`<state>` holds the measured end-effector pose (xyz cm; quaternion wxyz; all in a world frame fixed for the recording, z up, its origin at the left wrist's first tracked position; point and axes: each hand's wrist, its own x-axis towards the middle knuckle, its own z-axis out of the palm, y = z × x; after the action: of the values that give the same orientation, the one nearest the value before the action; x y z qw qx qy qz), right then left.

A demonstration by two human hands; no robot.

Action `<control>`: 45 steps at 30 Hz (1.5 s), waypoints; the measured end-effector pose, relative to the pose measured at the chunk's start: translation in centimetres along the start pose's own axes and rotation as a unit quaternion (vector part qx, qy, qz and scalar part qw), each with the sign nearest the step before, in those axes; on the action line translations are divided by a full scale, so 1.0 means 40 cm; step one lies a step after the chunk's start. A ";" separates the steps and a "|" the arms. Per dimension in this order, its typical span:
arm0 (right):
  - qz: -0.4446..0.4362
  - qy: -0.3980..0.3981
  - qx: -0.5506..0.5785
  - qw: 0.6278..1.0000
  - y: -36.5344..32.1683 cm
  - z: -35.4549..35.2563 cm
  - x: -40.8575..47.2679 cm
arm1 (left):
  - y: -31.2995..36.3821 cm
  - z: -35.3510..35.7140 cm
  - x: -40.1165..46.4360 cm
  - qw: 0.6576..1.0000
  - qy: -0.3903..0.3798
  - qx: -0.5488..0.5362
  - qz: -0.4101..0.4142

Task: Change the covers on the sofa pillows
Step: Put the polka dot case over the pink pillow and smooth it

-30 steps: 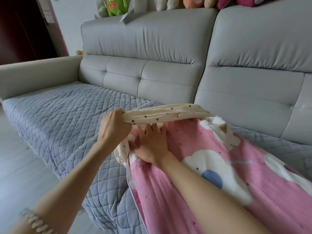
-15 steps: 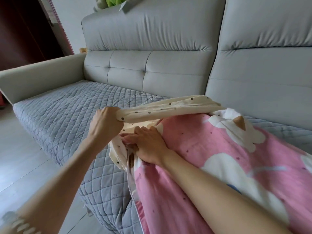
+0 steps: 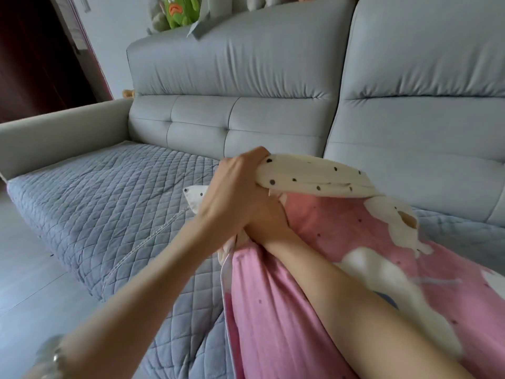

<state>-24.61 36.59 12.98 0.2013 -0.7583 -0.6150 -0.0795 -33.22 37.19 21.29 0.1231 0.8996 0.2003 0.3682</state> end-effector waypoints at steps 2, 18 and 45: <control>0.037 0.037 -0.049 0.997 0.022 -0.019 -0.004 | -0.011 -0.015 0.053 0.999 0.041 0.003 -0.011; -0.045 0.267 0.070 0.960 -0.008 0.004 0.000 | -0.096 -0.007 0.117 0.995 -0.022 0.047 -0.085; 0.406 0.019 0.298 0.864 0.345 -0.231 -0.308 | 0.059 0.274 0.129 0.958 -0.177 0.224 0.028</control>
<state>-12.97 19.54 13.94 0.4437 -0.8430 -0.2433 0.1823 -21.43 36.62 17.65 -0.0582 0.9601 0.2273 0.1523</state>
